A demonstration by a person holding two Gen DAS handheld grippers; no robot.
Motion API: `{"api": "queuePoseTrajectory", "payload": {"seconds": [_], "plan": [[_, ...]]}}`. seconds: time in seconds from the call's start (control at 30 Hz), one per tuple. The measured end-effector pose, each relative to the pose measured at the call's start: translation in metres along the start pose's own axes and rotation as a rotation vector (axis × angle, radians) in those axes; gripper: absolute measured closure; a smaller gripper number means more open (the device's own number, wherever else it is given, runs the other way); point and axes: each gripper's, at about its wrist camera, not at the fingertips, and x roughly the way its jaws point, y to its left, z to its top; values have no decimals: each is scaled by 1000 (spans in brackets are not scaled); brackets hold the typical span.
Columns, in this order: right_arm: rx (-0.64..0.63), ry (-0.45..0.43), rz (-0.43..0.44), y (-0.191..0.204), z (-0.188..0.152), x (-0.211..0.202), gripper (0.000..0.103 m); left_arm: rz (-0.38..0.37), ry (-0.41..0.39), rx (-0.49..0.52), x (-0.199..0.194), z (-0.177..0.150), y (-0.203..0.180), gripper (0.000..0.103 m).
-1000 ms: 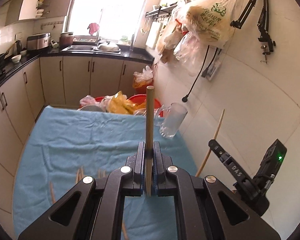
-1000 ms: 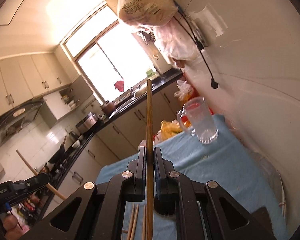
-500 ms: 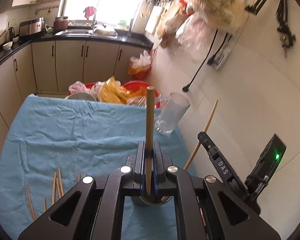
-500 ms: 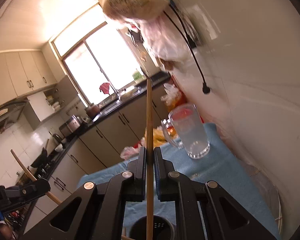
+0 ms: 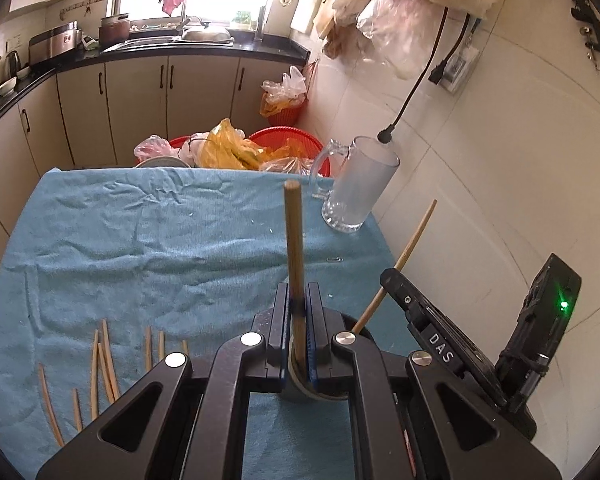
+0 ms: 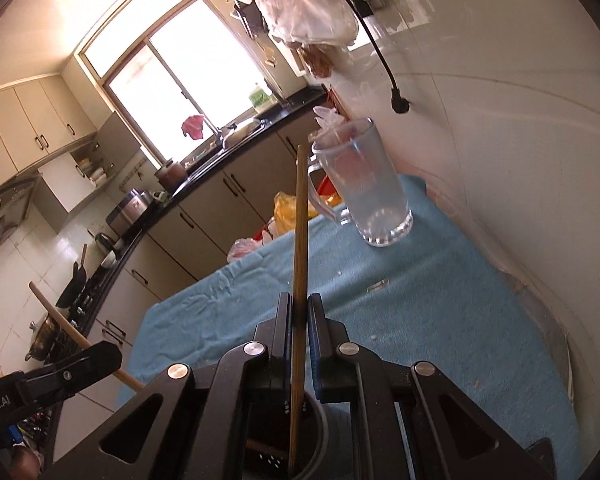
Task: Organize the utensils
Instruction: 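Lift both chopsticks over the black cup and open both tools to drop them in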
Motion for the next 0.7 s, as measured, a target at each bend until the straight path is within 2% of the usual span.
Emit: {"api": "queuePoseTrajectory", "payload": {"seconds": [0.27, 0.3, 0.4, 0.5, 0.7], "plan": [[0, 27, 18, 1, -5, -9, 94, 9, 9, 0, 2, -4, -1, 96], [-2, 24, 17, 1, -5, -12, 94, 9, 11, -1, 2, -4, -1, 93], [6, 16, 23, 0, -5, -20, 91, 8, 1, -11, -3, -3, 0, 71], [4, -6, 20, 0, -4, -31, 86, 11, -15, -9, -10, -4, 0, 71], [10, -49, 36, 0, -4, -62, 83, 3, -50, -16, -33, -6, 3, 70]]}}
